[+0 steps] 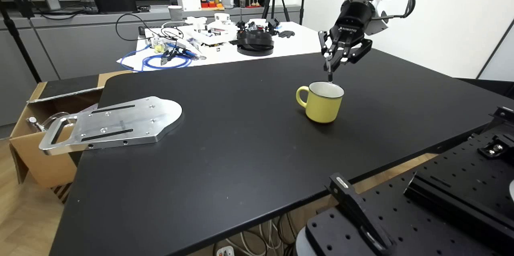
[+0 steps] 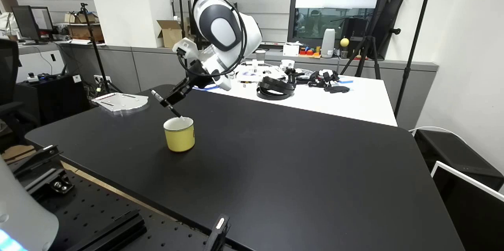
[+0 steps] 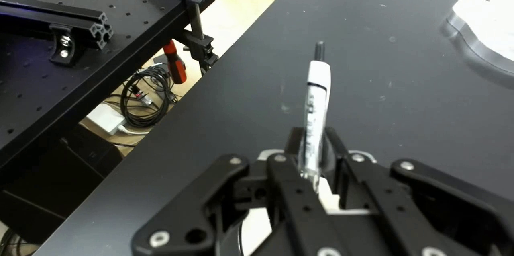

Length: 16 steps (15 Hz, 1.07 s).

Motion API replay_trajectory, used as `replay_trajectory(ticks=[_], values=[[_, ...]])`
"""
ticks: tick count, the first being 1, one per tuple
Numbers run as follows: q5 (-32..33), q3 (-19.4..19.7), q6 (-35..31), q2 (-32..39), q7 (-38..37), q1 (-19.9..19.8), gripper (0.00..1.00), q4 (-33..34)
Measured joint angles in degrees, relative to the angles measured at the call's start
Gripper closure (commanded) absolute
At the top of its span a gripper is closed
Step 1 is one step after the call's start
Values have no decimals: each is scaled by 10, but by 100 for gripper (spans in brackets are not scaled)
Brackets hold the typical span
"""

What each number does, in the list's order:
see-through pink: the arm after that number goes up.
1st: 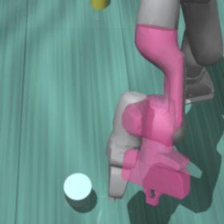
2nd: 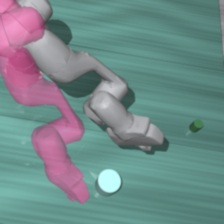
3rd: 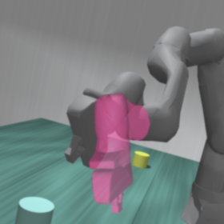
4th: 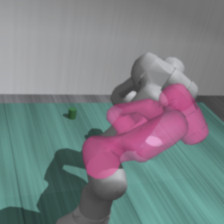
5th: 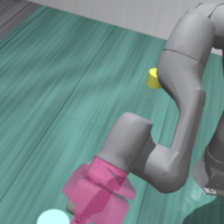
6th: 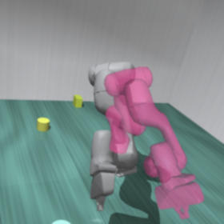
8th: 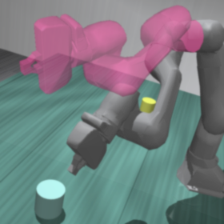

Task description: Put the pen in the mug.

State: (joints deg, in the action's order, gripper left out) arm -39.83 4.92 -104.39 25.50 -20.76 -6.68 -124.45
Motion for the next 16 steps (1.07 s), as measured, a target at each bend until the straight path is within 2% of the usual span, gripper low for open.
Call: replay_trajectory(ticks=[8,9,10,11,16], values=[[-53,0,-12,50,51,0,96,2],[-55,0,-15,55,54,0,59,2],[-55,0,-17,59,57,0,58,3],[-55,0,-19,61,60,0,52,3],[-57,-1,-22,62,65,4,18,14]])
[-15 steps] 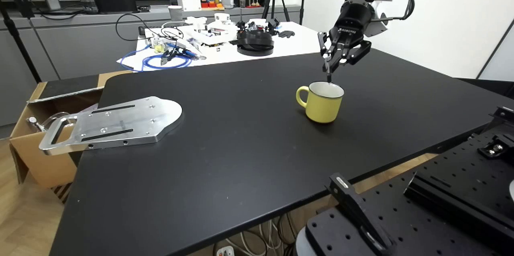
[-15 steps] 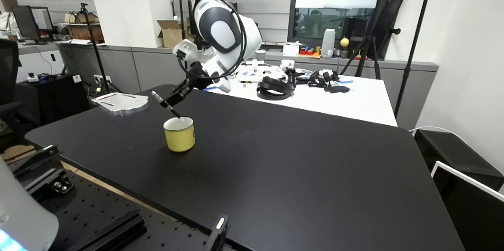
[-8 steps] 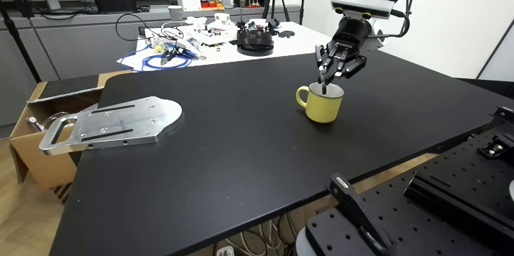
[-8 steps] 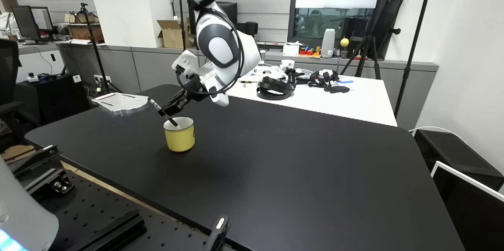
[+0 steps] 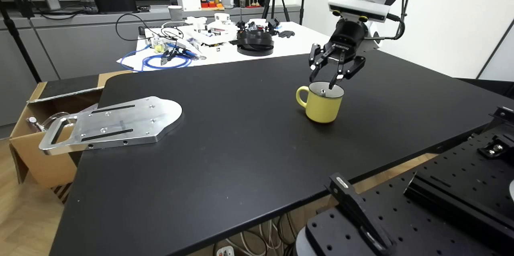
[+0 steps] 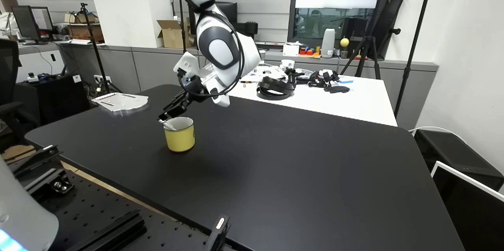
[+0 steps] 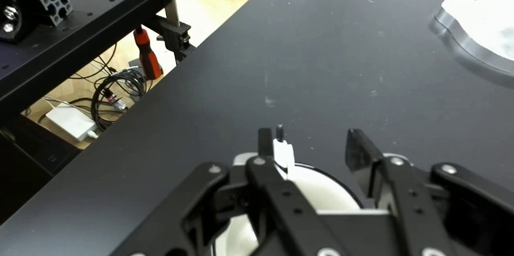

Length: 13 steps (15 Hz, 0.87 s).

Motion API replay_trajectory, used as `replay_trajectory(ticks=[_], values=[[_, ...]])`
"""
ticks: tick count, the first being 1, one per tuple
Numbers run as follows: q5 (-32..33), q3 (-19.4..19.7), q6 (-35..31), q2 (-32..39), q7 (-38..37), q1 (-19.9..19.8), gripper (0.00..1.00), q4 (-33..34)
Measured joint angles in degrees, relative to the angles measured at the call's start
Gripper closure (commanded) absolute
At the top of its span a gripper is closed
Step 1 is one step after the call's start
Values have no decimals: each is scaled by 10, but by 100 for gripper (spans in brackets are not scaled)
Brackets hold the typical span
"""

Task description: Put the pen in the mug.

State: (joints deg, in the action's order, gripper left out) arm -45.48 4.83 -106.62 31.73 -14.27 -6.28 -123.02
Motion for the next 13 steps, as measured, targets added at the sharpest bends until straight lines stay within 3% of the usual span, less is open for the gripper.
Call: replay_trajectory(ticks=[2,4,13], values=[[-5,-1,1,-1,3,1,4,8],[-7,-3,4,-6,6,1,0,17],[-7,-10,19,-33,11,8,0,25]])
